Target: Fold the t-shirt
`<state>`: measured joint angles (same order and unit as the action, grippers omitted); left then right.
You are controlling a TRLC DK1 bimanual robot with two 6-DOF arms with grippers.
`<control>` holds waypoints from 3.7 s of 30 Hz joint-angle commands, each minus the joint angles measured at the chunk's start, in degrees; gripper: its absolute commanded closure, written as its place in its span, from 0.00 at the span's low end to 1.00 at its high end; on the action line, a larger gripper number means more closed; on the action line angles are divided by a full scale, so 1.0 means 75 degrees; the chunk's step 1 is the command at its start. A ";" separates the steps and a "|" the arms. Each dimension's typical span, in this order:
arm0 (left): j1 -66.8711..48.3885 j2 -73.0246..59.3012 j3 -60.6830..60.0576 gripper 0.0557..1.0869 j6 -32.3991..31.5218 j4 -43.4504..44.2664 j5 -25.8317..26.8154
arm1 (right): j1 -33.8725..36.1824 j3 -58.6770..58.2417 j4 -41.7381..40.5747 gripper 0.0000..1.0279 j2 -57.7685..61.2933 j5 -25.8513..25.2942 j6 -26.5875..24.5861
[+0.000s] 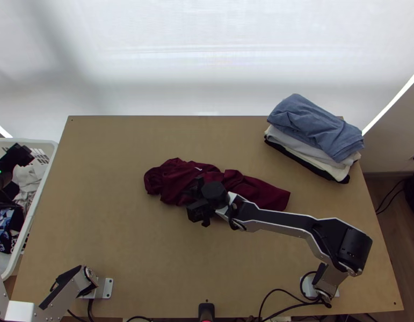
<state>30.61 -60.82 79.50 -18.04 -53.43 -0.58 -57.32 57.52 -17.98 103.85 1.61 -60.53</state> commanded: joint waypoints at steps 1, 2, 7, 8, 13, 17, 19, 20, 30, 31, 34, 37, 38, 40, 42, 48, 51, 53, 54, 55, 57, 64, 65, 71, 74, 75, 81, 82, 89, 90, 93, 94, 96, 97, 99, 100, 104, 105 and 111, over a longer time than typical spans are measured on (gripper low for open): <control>0.0137 -0.0036 0.0017 0.05 -0.0055 0.0069 0.0101 | -0.0057 0.0101 -0.0099 0.84 0.0133 0.0067 -0.0167; 0.0172 -0.0036 0.0017 0.05 -0.0043 0.0069 0.0101 | -0.0057 0.0089 -0.0099 0.84 0.0133 0.0067 -0.0179; 0.0184 -0.0047 0.0017 0.05 -0.0043 0.0069 0.0112 | -0.0033 -0.0052 -0.0099 0.97 -0.0019 0.0090 -0.0167; 0.0184 -0.0047 0.0017 0.05 -0.0043 0.0069 0.0124 | -0.0033 -0.0063 -0.0099 0.97 -0.0089 0.0090 -0.0167; 0.0161 -0.0024 0.0063 0.05 -0.0067 0.0057 0.0288 | -0.0197 0.0780 -0.0123 0.97 -0.0499 0.0079 0.0384; -0.0179 0.0011 0.0052 0.05 -0.0090 0.0011 0.0288 | -0.0221 0.2069 -0.0064 0.97 -0.0687 -0.0390 0.1040; -0.0531 0.0058 0.0063 0.05 -0.0114 -0.0013 0.0288 | -0.0209 0.2667 -0.0064 0.97 -0.0699 -0.0706 0.1251; -0.0730 0.0093 0.0063 0.05 -0.0126 -0.0013 0.0288 | -0.0185 0.2948 -0.0017 0.97 -0.0699 -0.0906 0.1438; -0.3167 0.0011 -0.0288 0.05 -0.0348 -0.0013 0.0276 | 0.0670 0.5151 0.1975 0.97 -0.0417 -0.2206 0.4661; -0.3460 0.0011 -0.0417 0.05 -0.0313 -0.0013 0.0276 | 0.0787 0.5257 0.2127 0.97 -0.0382 -0.2230 0.4907; -0.4480 0.0000 -0.0792 0.05 -0.0254 0.0081 0.0253 | 0.1174 0.5644 0.2374 0.97 -0.0230 -0.2441 0.5598; -0.5488 -0.0106 -0.1015 0.05 -0.0090 0.0116 0.0253 | 0.1643 0.6194 0.2772 0.97 0.0040 -0.2558 0.6302; -0.5828 -0.0153 -0.1073 0.05 -0.0008 0.0116 0.0253 | 0.1807 0.6382 0.2889 0.97 0.0133 -0.2581 0.6489; -0.6566 -0.0270 -0.1249 0.05 0.0214 0.0128 0.0230 | 0.2100 0.6745 0.3194 0.97 0.0333 -0.2617 0.6899; -0.7140 -0.0446 -0.1425 0.05 0.0355 0.0233 0.0218 | 0.2404 0.7120 0.3487 0.97 0.0508 -0.2617 0.7251; -0.7995 -0.1547 -0.1976 0.05 0.0683 0.0913 0.0230 | 0.2826 0.7554 0.3745 0.97 0.0696 -0.2617 0.7696; -0.8148 -0.2239 -0.2011 0.05 0.0636 0.1218 0.0276 | 0.2967 0.7636 0.3874 0.97 0.0696 -0.2617 0.7930; -0.8300 -0.2567 -0.1987 0.05 0.0531 0.1546 0.0288 | 0.3049 0.7636 0.3885 0.97 0.0696 -0.2617 0.8024; -0.8359 -0.2707 -0.1987 0.05 0.0425 0.1792 0.0288 | 0.3084 0.7636 0.3897 0.97 0.0696 -0.2617 0.8059; -0.8476 -0.2860 -0.1964 0.05 0.0332 0.1956 0.0300 | 0.3131 0.7636 0.3920 0.97 0.0696 -0.2617 0.8094; -0.8640 -0.3258 -0.1858 0.05 0.0167 0.2167 0.0300 | 0.3190 0.7636 0.3920 0.97 0.0696 -0.2617 0.8130; -0.8968 -0.4512 -0.1331 0.05 -0.0208 0.2495 0.0757 | 0.3248 0.7648 0.3897 0.97 0.0743 -0.2605 0.8059; -0.8980 -0.4653 -0.1272 0.05 -0.0208 0.2507 0.0757 | 0.3260 0.7659 0.3897 0.97 0.0754 -0.2605 0.8059; -0.8980 -0.5004 -0.1179 0.06 -0.0161 0.2929 0.0757 | 0.3272 0.7776 0.3897 0.97 0.0801 -0.2593 0.8024; -0.9003 -0.5086 -0.1097 0.19 -0.0184 0.3128 0.0757 | 0.3260 0.7765 0.3920 0.97 0.0790 -0.2593 0.8024; -0.9015 -0.5098 -0.1108 0.29 -0.0184 0.3245 0.0757 | 0.3260 0.7765 0.3932 0.97 0.0790 -0.2593 0.8024; -0.8992 -0.5344 -0.1390 0.96 0.0027 0.3854 0.0698 | 0.3283 0.7765 0.3979 0.97 0.0649 -0.2605 0.8036; -0.8956 -0.5344 -0.1448 0.96 0.0074 0.3925 0.0698 | 0.3307 0.7765 0.3991 0.97 0.0614 -0.2605 0.8036; -0.7433 -0.4547 -0.0569 0.96 -0.0032 0.3901 0.0663 | 0.3705 0.7753 0.4389 0.97 0.0063 -0.2617 0.8036; -0.7163 -0.4395 -0.0335 0.96 -0.0020 0.3878 0.0663 | 0.3822 0.7753 0.4448 0.97 -0.0007 -0.2628 0.8036; -0.6413 -0.4161 0.0638 0.96 0.0003 0.3374 0.0651 | 0.4057 0.7765 0.4670 0.97 -0.0171 -0.2710 0.8024; -0.6156 -0.4102 0.1024 0.96 -0.0032 0.3175 0.0616 | 0.4127 0.7776 0.4741 0.97 -0.0206 -0.2757 0.8012; -0.5816 -0.3973 0.1751 0.96 -0.0043 0.2870 0.0593 | 0.4209 0.7858 0.4917 0.97 -0.0289 -0.2874 0.7977; -0.5640 -0.3903 0.2103 0.96 -0.0043 0.2741 0.0581 | 0.4221 0.7870 0.4928 0.97 -0.0359 -0.2921 0.7919; -0.5429 -0.3774 0.2782 0.96 -0.0043 0.2495 0.0558 | 0.4221 0.7929 0.4940 0.97 -0.0546 -0.2980 0.7848; -0.5359 -0.3715 0.3122 0.96 -0.0032 0.2366 0.0546 | 0.4209 0.7987 0.4940 0.97 -0.0640 -0.3003 0.7848; -0.5124 -0.3622 0.4493 0.96 0.0039 0.1897 0.0429 | 0.4104 0.8761 0.5127 0.97 -0.0792 -0.3202 0.7802; -0.5066 -0.3622 0.4845 0.96 0.0074 0.1780 0.0429 | 0.4068 0.8983 0.5163 0.97 -0.0816 -0.3238 0.7790; -0.4925 -0.3305 0.5688 0.96 0.0449 0.1182 0.0429 | 0.3846 0.9452 0.5444 0.97 -0.1355 -0.3343 0.7684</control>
<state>-6.98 -88.12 120.16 -16.43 -42.46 3.42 -27.83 126.02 21.98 98.08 -21.91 -1.98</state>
